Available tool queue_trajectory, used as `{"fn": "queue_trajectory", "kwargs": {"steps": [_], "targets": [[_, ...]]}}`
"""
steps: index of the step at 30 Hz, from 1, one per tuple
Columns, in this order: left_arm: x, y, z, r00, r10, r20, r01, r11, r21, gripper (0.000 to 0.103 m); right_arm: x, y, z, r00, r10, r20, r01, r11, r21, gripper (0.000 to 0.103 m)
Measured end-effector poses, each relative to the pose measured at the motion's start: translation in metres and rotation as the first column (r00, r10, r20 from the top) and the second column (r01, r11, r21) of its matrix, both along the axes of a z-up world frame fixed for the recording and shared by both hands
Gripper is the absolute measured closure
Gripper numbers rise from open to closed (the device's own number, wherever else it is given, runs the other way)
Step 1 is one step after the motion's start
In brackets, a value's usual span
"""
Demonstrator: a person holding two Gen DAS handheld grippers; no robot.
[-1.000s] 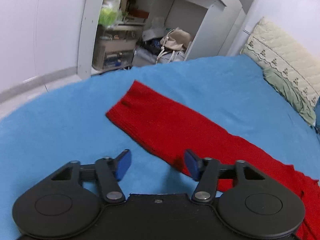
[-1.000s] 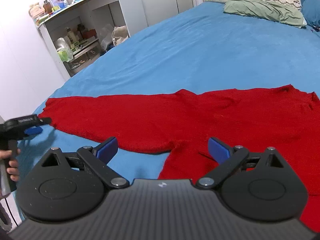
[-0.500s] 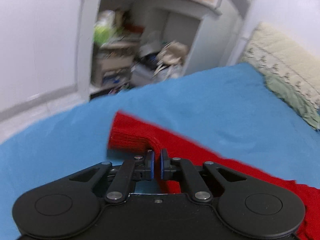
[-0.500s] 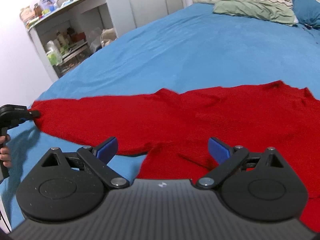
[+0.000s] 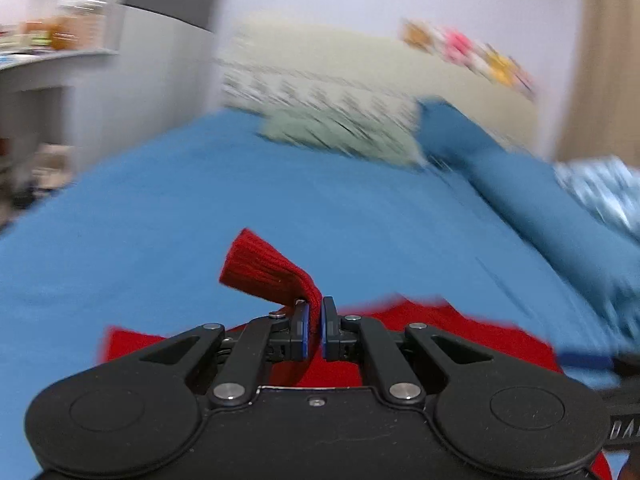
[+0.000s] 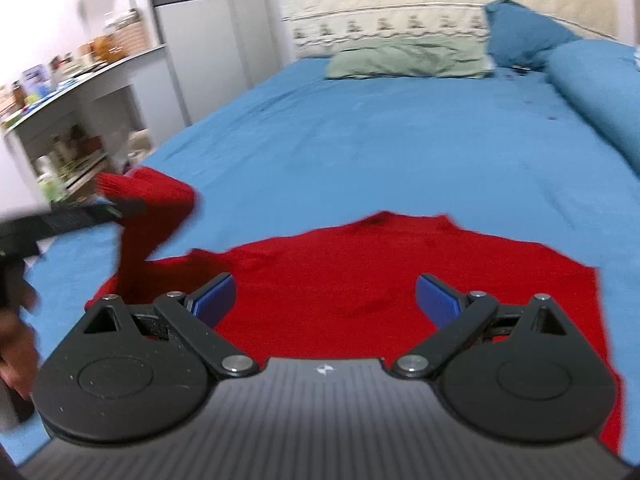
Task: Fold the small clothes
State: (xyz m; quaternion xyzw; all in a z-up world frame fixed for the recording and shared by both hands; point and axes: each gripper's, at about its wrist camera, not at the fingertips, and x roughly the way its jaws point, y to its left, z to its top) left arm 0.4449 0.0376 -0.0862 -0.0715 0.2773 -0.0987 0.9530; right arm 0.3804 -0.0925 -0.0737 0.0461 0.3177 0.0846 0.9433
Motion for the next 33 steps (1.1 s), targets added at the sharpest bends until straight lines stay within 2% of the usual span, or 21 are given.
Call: {"fn": "queue_trajectory", "kwargs": {"steps": [4, 8, 11, 13, 15, 16, 17, 19, 20, 22, 26, 30, 33], "targets": [[0.006, -0.071, -0.053, 0.988, -0.113, -0.104, 0.121, 0.990, 0.069, 0.098, -0.006, -0.040, -0.010, 0.997, -0.060, -0.039, 0.060, 0.998, -0.007, 0.000], [0.001, -0.102, -0.096, 0.972, -0.143, -0.188, 0.170, 0.976, 0.138, 0.098, -0.012, -0.066, -0.026, 0.993, -0.092, -0.078, 0.092, 0.996, -0.008, 0.000], [-0.003, -0.107, -0.101, 0.974, -0.148, -0.171, 0.176, 0.970, 0.166, 0.097, -0.015, -0.076, -0.035, 0.990, -0.100, -0.095, 0.100, 0.995, -0.007, 0.000], [-0.002, -0.105, -0.099, 0.973, -0.152, -0.174, 0.180, 0.971, 0.158, 0.095, -0.015, -0.081, -0.038, 0.990, -0.104, -0.098, 0.104, 0.995, -0.002, 0.000], [-0.003, -0.100, -0.094, 0.974, -0.151, -0.168, 0.176, 0.973, 0.151, 0.088, -0.014, -0.084, -0.038, 0.990, -0.108, -0.095, 0.109, 0.994, 0.011, 0.000], [-0.008, -0.099, -0.091, 0.976, -0.153, -0.155, 0.176, 0.973, 0.151, 0.068, -0.015, -0.084, -0.037, 0.990, -0.110, -0.091, 0.112, 0.994, 0.018, 0.000], [-0.013, -0.094, -0.084, 0.979, -0.154, -0.133, 0.174, 0.972, 0.155, 0.043, -0.015, -0.085, -0.035, 0.990, -0.111, -0.086, 0.114, 0.993, 0.025, 0.000], [-0.025, -0.079, -0.067, 0.986, -0.143, -0.085, 0.155, 0.974, 0.165, 0.021, -0.016, -0.085, -0.032, 0.991, -0.110, -0.080, 0.113, 0.993, 0.038, 0.000], [-0.032, -0.070, -0.060, 0.989, -0.133, -0.060, 0.141, 0.977, 0.161, 0.013, -0.016, -0.083, -0.031, 0.991, -0.104, -0.079, 0.108, 0.993, 0.045, 0.000], [-0.048, -0.041, -0.047, 0.996, -0.091, -0.009, 0.091, 0.985, 0.146, 0.008, -0.013, -0.079, -0.032, 0.992, -0.091, -0.088, 0.096, 0.994, 0.054, 0.000], [-0.064, 0.013, -0.050, 0.995, 0.086, 0.040, -0.093, 0.976, 0.195, 0.008, -0.008, -0.060, -0.049, 0.992, -0.042, -0.121, 0.052, 0.996, 0.073, 0.000], [-0.066, 0.052, -0.067, 0.983, 0.185, 0.015, -0.184, 0.960, 0.212, 0.008, -0.001, -0.032, -0.073, 0.987, -0.026, -0.155, 0.033, 0.998, 0.044, 0.001], [-0.056, 0.066, -0.074, 0.975, 0.222, 0.001, -0.217, 0.952, 0.216, 0.008, 0.000, -0.016, -0.087, 0.988, -0.045, -0.150, 0.046, 0.999, 0.005, 0.010]]}}
